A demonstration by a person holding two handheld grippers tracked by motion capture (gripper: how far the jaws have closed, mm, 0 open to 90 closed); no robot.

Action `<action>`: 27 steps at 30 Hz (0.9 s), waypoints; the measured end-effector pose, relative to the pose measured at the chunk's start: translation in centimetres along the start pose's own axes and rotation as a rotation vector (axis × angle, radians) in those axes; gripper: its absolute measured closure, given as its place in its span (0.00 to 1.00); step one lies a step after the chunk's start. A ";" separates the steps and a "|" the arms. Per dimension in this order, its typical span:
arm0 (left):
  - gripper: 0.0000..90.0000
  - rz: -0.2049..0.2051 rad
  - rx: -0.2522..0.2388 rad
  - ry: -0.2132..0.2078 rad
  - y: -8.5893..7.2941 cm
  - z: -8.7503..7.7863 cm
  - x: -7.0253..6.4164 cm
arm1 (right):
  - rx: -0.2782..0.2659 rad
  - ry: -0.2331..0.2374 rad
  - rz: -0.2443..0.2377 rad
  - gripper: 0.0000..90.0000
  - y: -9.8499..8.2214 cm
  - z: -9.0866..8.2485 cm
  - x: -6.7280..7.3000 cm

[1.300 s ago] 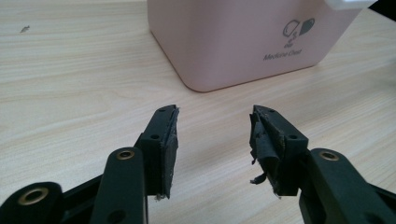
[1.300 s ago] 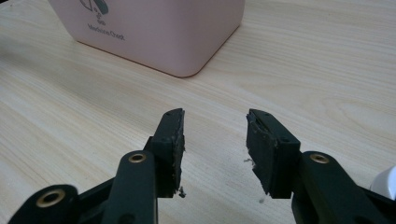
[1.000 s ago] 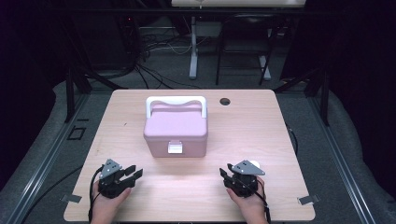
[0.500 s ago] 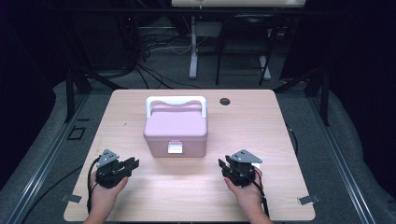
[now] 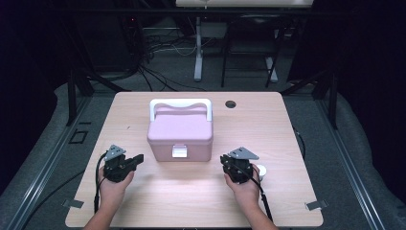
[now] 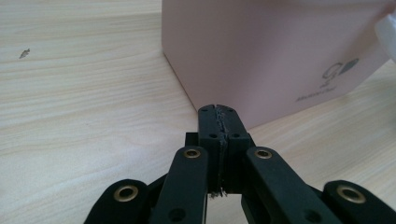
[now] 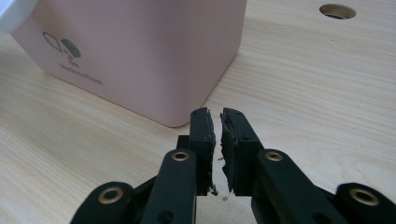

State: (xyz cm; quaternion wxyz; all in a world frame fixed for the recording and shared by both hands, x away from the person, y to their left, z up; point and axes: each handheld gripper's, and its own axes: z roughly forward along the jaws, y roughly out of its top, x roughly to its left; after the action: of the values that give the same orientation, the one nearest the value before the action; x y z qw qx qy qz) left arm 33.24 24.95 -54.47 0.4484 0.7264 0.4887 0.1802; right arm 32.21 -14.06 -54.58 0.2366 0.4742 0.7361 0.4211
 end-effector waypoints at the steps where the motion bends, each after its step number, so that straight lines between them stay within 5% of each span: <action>1: 1.00 -0.004 0.000 -0.001 0.1 0.2 0.1 | -0.002 0.002 -0.004 0.97 0.1 0.2 0.0; 13: 1.00 0.032 -0.013 0.009 2.2 1.2 -0.3 | 0.004 0.022 0.017 1.00 1.2 1.5 0.1; 27: 1.00 0.008 -0.014 -0.006 3.3 3.0 0.2 | 0.002 0.002 0.030 1.00 3.5 3.3 -0.1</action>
State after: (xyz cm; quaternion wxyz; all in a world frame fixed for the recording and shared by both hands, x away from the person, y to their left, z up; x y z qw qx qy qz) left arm 37.22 23.29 -53.32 0.4545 0.7256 0.4831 0.1832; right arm 36.47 -12.14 -53.43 0.2293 0.4850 0.7294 0.4245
